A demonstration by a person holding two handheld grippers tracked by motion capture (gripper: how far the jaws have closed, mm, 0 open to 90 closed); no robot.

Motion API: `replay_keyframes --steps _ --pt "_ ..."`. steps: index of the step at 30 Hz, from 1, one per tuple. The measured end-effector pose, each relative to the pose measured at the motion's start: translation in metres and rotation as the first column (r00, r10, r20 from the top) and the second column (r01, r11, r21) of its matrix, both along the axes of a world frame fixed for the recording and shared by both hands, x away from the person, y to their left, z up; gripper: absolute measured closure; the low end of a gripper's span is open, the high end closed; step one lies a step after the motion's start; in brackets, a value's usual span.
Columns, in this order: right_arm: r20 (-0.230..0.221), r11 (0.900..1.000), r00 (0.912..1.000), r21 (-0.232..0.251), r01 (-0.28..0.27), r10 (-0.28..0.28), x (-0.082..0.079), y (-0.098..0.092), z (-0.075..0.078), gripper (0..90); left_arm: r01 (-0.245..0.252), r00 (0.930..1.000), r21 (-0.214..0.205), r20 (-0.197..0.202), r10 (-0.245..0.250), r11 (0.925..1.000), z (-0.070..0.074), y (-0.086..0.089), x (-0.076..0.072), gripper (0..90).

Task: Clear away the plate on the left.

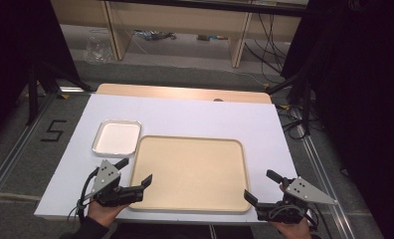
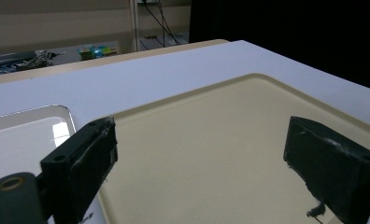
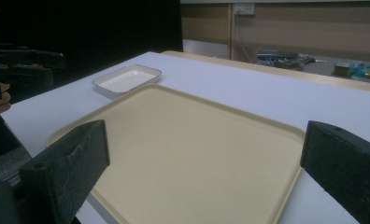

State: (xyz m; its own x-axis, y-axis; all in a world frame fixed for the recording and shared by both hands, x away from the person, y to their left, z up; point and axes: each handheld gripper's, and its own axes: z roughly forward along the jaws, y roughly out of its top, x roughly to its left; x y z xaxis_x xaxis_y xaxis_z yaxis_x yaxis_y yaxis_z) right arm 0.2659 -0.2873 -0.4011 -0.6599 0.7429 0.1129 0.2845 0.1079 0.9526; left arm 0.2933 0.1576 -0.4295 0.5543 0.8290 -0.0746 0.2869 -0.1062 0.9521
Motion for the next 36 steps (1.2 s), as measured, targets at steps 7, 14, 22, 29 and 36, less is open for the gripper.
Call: replay_keyframes --steps 7,14,22,29,36 --pt "0.0 1.0 1.0 -0.005 -0.001 0.001 0.0 0.0 0.0 1.9 0.014 0.9999 -0.01 0.007 -0.014 0.9998 0.001 0.002 0.001 10.0" --pt "-0.001 1.0 1.0 -0.004 -0.004 0.004 0.0 0.0 0.0 1.9 -0.008 1.0 -0.017 -0.004 0.008 0.9998 0.001 0.006 0.004 10.1" --pt "0.004 1.0 1.0 -0.007 -0.001 0.001 0.0 0.0 0.0 2.0 -0.022 0.9997 0.009 -0.01 0.022 0.9997 -0.001 0.009 0.009 10.1" --pt "0.0 1.0 1.0 -0.003 -0.004 0.004 0.0 0.0 0.0 2.0 -0.034 0.9993 0.023 -0.014 0.035 0.9991 -0.002 0.011 0.015 10.2" --pt "0.007 1.0 1.0 -0.007 -0.004 0.004 0.0 0.0 0.0 2.0 -0.051 0.9984 0.04 -0.023 0.052 0.9979 -0.003 0.013 0.02 10.8"
